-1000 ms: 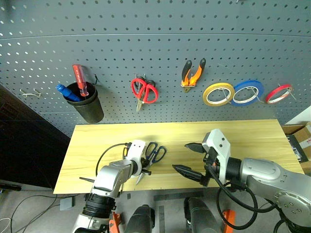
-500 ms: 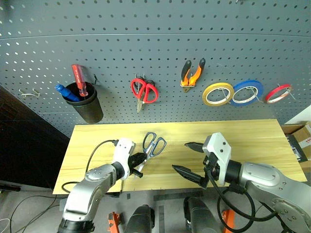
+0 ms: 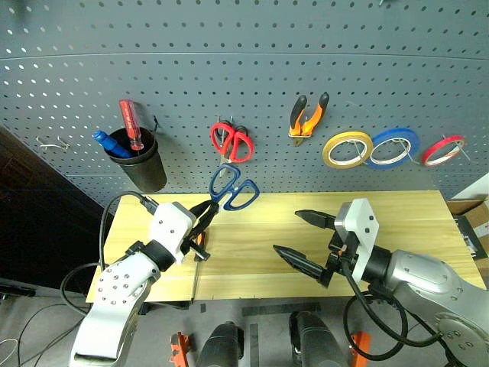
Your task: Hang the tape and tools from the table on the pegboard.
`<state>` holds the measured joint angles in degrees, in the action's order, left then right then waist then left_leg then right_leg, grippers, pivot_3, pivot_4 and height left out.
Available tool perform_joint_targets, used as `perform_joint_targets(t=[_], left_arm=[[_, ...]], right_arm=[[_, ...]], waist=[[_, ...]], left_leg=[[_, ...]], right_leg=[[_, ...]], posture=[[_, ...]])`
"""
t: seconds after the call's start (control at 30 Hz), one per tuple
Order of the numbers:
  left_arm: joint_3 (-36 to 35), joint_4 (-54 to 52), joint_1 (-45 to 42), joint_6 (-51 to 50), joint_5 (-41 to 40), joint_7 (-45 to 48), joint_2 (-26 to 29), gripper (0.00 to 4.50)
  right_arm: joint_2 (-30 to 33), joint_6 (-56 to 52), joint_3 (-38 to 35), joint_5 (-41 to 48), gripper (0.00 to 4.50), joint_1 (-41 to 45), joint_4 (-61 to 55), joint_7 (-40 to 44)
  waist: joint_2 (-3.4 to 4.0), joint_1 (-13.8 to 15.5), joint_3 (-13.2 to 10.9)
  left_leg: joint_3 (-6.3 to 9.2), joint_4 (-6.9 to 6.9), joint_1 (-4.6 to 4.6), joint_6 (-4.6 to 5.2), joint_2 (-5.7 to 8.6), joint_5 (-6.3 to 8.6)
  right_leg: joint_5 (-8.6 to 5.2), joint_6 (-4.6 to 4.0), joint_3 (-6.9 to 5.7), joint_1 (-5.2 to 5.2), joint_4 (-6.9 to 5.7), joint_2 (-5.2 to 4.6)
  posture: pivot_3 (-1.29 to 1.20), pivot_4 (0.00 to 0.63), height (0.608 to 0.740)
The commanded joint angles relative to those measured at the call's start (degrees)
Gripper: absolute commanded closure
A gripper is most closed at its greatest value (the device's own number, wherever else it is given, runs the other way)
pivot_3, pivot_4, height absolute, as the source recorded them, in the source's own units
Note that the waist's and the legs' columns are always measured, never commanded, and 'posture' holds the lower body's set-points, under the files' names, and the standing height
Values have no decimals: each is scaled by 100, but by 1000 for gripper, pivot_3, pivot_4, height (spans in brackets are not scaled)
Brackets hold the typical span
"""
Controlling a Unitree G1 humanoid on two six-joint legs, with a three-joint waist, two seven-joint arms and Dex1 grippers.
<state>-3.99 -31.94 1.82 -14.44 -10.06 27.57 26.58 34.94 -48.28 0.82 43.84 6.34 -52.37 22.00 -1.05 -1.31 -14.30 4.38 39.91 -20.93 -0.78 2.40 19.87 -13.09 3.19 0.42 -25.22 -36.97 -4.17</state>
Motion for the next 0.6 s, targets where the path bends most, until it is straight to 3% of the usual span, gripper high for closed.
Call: perform_joint_targets(t=[0.03,0.6], left_arm=[[-86,-169,-302,49,-64,-119,-58,4344],[243,1000,-1525,-225,10,-308,-418,4344]], right_arm=[[23,227,-166,55,0,72,-149,88],[10,448,-149,-83,0,299,-4,3]], waist=[[-2,2,2],[-5,-5,4]], left_leg=[[0,1,0,0,1,0],[-3,5,1,0,3,-1]], right_leg=[[0,0,0,1,-1,2],[0,0,1,-1,-5,5]], posture=[[9,217,740],[-23,218,740]])
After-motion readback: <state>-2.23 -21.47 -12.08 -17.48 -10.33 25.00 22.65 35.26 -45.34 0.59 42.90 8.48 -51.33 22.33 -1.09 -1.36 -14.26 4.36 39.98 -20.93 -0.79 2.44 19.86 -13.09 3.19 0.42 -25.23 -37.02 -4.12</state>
